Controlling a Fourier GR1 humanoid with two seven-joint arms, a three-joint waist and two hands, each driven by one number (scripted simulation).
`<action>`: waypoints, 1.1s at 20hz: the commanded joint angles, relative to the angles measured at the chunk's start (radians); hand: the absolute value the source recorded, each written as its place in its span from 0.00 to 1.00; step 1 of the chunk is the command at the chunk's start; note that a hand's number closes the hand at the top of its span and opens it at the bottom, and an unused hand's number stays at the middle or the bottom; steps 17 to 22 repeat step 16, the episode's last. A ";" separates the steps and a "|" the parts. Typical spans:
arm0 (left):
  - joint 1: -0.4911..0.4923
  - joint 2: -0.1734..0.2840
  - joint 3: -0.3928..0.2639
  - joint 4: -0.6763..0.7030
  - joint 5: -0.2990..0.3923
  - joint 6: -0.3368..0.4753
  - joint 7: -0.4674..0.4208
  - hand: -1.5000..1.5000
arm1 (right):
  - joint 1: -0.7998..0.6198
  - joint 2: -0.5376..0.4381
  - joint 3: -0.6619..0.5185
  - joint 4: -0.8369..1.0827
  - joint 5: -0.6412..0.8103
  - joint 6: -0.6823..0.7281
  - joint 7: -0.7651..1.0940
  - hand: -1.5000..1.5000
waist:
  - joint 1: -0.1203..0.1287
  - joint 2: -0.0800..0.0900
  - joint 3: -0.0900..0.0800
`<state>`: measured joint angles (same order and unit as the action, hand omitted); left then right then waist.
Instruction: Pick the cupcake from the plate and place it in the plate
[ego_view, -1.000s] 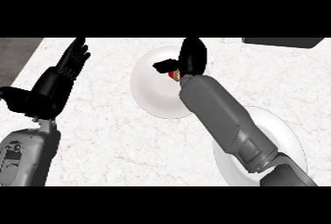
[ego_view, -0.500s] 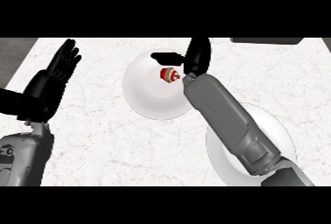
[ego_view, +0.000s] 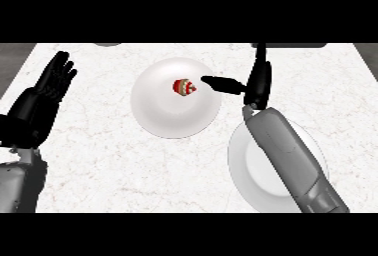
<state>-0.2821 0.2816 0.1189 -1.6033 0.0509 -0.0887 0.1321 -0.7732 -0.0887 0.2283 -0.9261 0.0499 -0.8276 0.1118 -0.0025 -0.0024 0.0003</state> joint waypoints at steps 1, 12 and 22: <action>0.021 -0.043 -0.043 -0.012 -0.061 0.033 -0.028 0.50 | 0.121 -0.037 0.047 -0.196 0.051 0.018 0.070 0.00 | -0.008 -0.002 -0.001; 0.030 -0.023 0.005 -0.022 -0.017 -0.022 -0.020 0.50 | 0.466 -0.244 -0.052 -0.552 0.011 0.242 0.043 0.00 | -0.001 0.001 0.000; 0.042 -0.014 0.024 -0.043 -0.015 -0.026 -0.010 0.50 | 0.550 -0.301 -0.089 -0.635 0.053 0.244 0.057 0.00 | -0.004 0.001 0.000</action>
